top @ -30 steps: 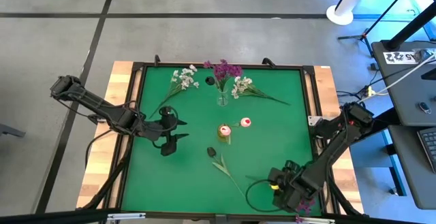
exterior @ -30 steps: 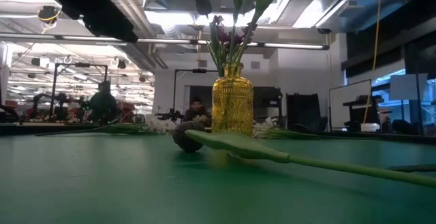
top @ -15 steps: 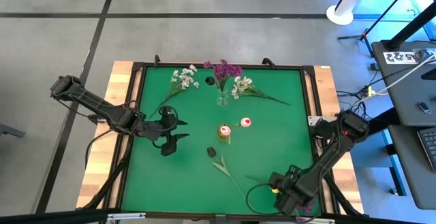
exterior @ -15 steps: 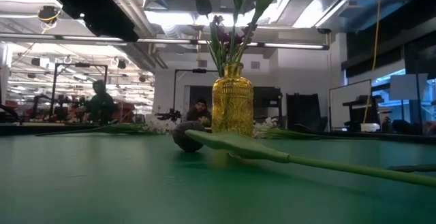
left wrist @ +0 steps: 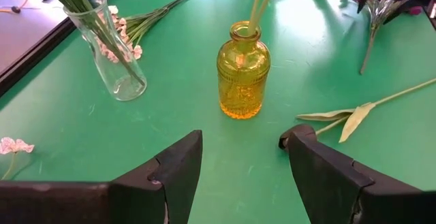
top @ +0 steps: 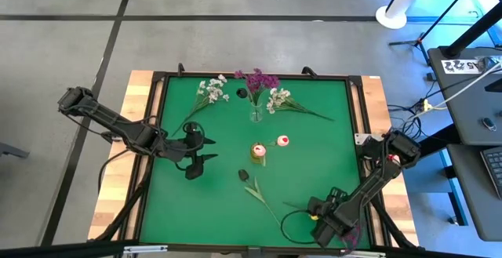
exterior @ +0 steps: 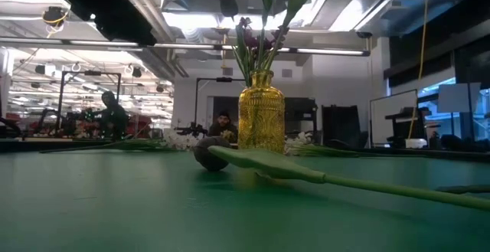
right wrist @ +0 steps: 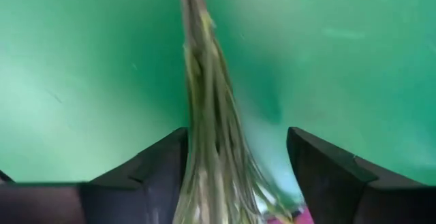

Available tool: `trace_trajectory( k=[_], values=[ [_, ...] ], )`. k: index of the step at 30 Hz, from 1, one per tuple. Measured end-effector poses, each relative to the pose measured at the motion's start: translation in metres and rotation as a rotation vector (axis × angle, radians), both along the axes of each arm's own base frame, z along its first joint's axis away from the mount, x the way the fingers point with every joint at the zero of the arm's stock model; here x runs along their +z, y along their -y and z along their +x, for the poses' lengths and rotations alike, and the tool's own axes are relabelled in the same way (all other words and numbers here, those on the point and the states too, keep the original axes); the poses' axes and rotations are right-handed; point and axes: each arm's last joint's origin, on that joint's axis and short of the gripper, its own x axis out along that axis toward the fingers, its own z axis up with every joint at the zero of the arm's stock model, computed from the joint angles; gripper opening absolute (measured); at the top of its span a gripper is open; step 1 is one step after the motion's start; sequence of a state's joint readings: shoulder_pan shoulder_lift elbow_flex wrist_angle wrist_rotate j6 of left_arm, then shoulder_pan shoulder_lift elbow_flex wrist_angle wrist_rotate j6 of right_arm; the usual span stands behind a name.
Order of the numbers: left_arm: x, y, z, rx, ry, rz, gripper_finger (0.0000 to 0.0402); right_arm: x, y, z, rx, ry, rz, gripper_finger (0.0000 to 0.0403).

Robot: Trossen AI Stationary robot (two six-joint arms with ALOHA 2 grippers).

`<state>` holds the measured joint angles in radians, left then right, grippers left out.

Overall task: Sort flowers into vase by color
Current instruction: Put the violet flowers into the transparent vase

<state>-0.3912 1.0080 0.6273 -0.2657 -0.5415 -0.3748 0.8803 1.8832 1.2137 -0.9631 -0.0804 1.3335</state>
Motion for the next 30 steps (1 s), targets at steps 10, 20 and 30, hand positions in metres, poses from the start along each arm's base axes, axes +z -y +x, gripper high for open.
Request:
trace_trajectory(
  k=[10,20,30],
  values=[
    [0.002,0.001,0.001,-0.003,0.019,-0.02,0.0212,-0.021,0.017,0.005,0.026,-0.01,0.07,0.0119],
    [0.003,0.001,0.002,-0.007,0.036,-0.022,0.0212,-0.001,0.031,-0.006,0.06,-0.001,-0.018,0.0014],
    [0.004,0.001,0.003,-0.013,0.045,-0.016,0.0212,0.055,0.044,-0.012,0.046,0.136,-0.075,0.0009]
  ],
)
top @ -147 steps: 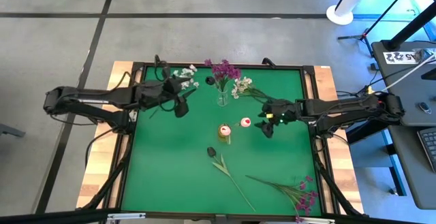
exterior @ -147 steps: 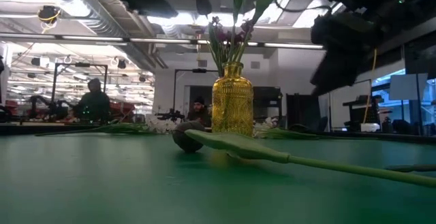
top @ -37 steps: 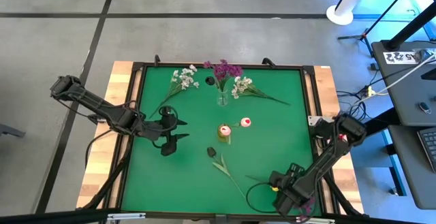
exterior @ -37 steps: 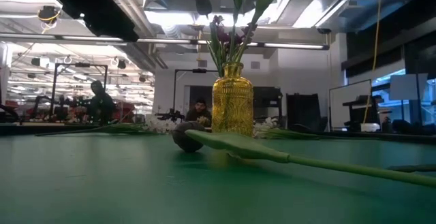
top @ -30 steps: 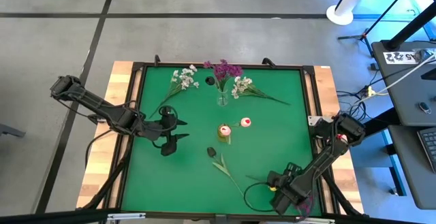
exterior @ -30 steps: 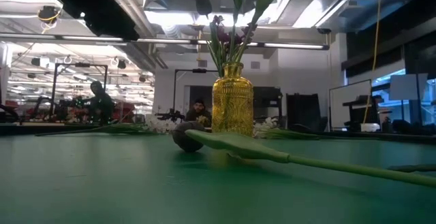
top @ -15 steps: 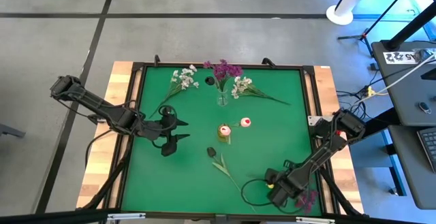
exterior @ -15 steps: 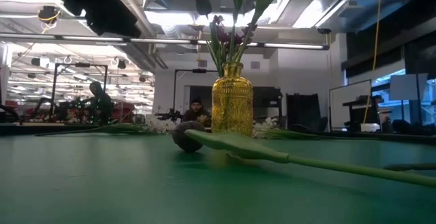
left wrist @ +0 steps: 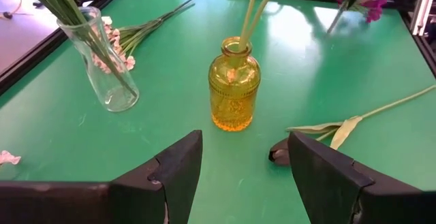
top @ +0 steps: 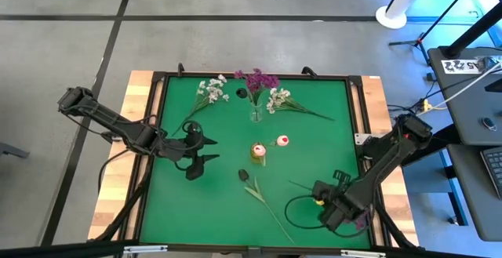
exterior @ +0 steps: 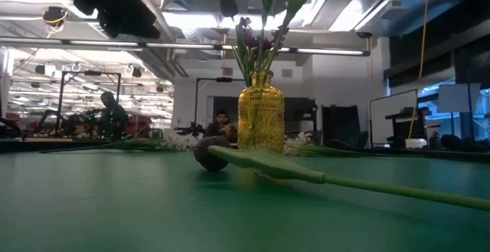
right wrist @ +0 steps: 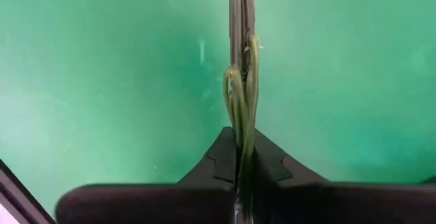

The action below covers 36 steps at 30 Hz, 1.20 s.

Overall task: Sort flowers into vase by color
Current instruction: Put the violet flowers into the transparent vase

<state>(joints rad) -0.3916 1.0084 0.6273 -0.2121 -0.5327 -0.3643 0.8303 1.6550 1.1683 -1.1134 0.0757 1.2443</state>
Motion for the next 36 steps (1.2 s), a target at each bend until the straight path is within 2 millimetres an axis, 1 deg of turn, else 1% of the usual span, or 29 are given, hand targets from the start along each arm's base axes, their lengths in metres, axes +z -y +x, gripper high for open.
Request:
trace_trajectory(
  k=[3,6,9,12,14,16,19,22,25,29,34,36],
  values=[
    [0.001,0.0,0.001,-0.004,0.01,0.002,0.0212,0.019,0.002,0.002,0.019,0.084,-0.02,0.0009],
    [0.002,0.0,0.001,-0.004,0.022,-0.003,0.0212,0.043,0.007,0.0,0.024,0.162,-0.063,0.0014],
    [0.002,0.001,0.001,-0.004,0.025,-0.004,0.0212,0.063,0.016,-0.005,0.016,0.173,-0.15,0.001],
    [0.003,0.001,0.002,-0.006,0.032,-0.003,0.0212,0.081,0.031,-0.011,-0.05,0.159,-0.265,0.0008],
    [0.004,0.001,0.003,-0.015,0.044,0.01,0.0212,0.086,0.042,-0.011,-0.108,0.164,-0.323,0.001],
    [0.007,0.002,0.004,-0.028,0.068,0.022,0.0212,0.089,0.054,-0.006,-0.118,0.217,-0.33,0.0013],
    [0.013,0.003,0.006,-0.056,0.119,0.059,0.0212,0.097,0.076,0.0,-0.17,0.253,-0.397,0.0011],
    [0.018,0.004,0.009,-0.084,0.168,0.107,0.0212,0.102,0.094,0.007,-0.187,0.301,-0.437,0.0009],
    [0.023,0.004,0.01,-0.104,0.208,0.148,0.0212,0.111,0.111,0.009,-0.209,0.317,-0.469,0.0011],
    [0.029,0.005,0.012,-0.117,0.257,0.182,0.0212,0.128,0.124,0.006,-0.233,0.365,-0.467,0.001],
    [0.036,0.005,0.013,-0.127,0.317,0.219,0.0212,0.157,0.128,0.003,-0.215,0.489,-0.493,0.0009],
    [0.041,0.006,0.014,-0.132,0.355,0.243,0.0212,0.17,0.129,0.003,-0.179,0.537,-0.527,0.0009]
  ],
)
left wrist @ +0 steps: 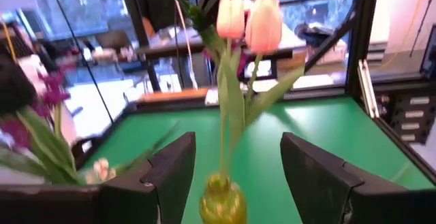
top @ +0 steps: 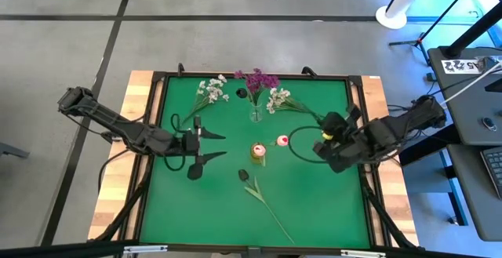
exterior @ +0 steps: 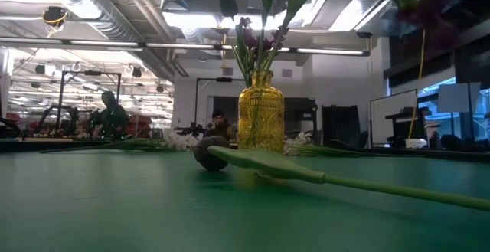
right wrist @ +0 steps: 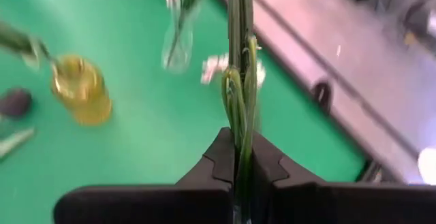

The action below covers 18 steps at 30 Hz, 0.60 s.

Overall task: Sort flowers into vase by color
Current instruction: Put the violet flowers into the transparent vase

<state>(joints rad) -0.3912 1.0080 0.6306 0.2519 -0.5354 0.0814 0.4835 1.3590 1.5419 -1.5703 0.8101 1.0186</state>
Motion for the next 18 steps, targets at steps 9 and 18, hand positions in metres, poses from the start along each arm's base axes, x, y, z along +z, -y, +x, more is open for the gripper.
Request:
trace_trajectory(
  k=[9,18],
  values=[
    [0.046,-0.01,0.006,0.046,0.162,0.162,0.0212,0.044,0.017,0.017,0.107,0.086,-0.328,0.001],
    [0.066,-0.054,0.015,0.055,0.216,0.158,0.0187,0.058,0.041,0.064,0.285,0.09,-0.4,0.0011]
  ],
)
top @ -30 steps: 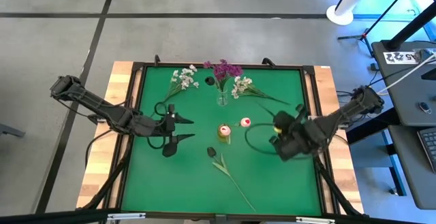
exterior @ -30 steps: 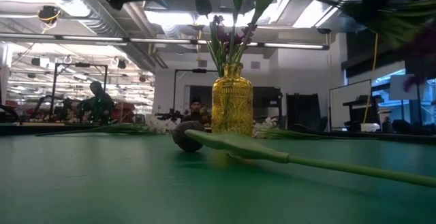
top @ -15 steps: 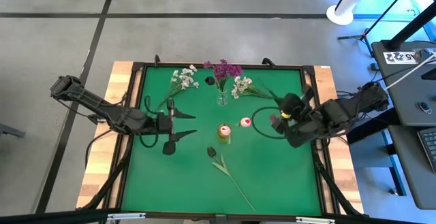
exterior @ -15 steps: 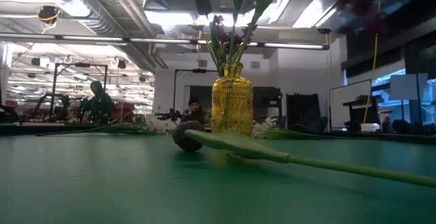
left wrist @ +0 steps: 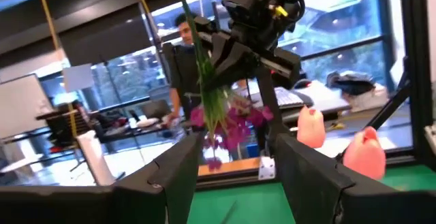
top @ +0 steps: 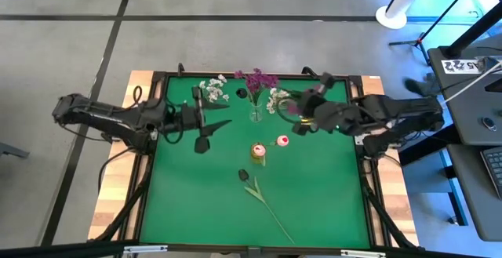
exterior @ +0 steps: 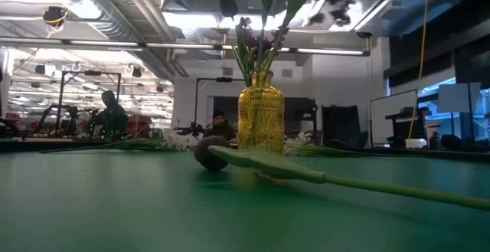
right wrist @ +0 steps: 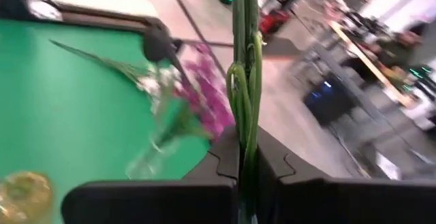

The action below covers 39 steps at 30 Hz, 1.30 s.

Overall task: Sort flowers into vase by color
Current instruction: Put the violet flowers into the transparent vase

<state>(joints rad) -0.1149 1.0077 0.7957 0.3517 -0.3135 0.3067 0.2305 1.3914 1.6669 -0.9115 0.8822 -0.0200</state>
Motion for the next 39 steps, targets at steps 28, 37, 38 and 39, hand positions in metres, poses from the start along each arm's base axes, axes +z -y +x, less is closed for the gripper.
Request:
trace_trajectory(
  k=[28,37,38,39],
  values=[
    [0.008,-0.048,0.051,-0.101,0.187,-0.013,0.017,-0.004,0.025,0.054,0.272,0.069,0.044,0.0012],
    [0.021,-0.047,0.08,-0.166,0.164,-0.008,0.017,-0.003,0.025,0.054,0.289,0.075,0.048,0.0012],
    [0.021,-0.047,0.082,-0.17,0.159,-0.008,0.017,-0.003,0.025,0.054,0.289,0.075,0.048,0.0012],
    [0.021,-0.047,0.084,-0.171,0.158,-0.008,0.017,-0.004,0.025,0.054,0.29,0.072,0.049,0.0012]
  ],
)
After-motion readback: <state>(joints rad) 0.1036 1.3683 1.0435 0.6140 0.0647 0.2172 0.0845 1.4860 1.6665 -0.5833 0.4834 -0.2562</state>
